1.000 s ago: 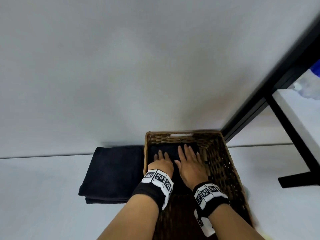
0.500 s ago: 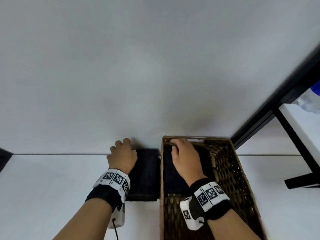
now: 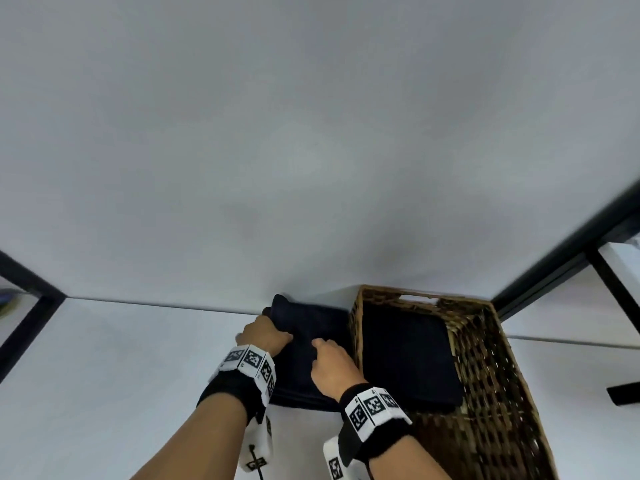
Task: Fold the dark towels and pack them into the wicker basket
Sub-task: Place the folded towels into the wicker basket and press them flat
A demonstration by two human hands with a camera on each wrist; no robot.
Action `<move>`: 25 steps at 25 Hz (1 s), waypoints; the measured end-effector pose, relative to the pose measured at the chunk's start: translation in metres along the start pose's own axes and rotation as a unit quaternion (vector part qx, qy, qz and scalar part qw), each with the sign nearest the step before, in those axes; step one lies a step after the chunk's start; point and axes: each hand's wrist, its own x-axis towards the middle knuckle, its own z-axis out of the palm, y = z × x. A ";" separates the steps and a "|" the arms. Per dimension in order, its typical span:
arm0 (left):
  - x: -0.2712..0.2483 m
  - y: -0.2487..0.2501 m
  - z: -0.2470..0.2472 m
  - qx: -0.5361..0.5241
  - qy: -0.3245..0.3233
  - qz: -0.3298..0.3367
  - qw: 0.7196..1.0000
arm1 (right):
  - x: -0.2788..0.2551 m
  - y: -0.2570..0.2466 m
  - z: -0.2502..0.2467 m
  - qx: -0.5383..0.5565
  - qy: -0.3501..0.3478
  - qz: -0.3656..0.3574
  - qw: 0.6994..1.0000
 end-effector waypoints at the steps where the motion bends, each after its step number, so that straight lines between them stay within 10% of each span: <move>1: -0.001 -0.001 0.001 0.011 0.004 -0.010 1.000 | 0.000 0.000 0.000 0.000 -0.002 0.000 1.000; 8: -0.010 0.007 -0.011 -0.111 -0.002 -0.025 0.994 | -0.002 0.004 -0.005 0.020 0.003 -0.002 1.000; 11: -0.028 0.034 -0.027 -0.155 0.011 0.037 0.987 | -0.003 0.007 -0.015 0.093 0.110 -0.011 0.990; 15: -0.071 0.086 -0.054 -0.188 0.029 0.166 0.968 | -0.012 0.023 -0.052 0.300 0.265 -0.020 0.916; 21: -0.117 0.149 -0.046 -0.370 -0.092 0.278 0.882 | -0.055 0.086 -0.131 0.674 0.106 0.100 0.724; 25: -0.093 0.147 0.010 -0.303 -0.102 0.260 0.911 | -0.064 0.149 -0.151 0.559 0.247 0.114 0.783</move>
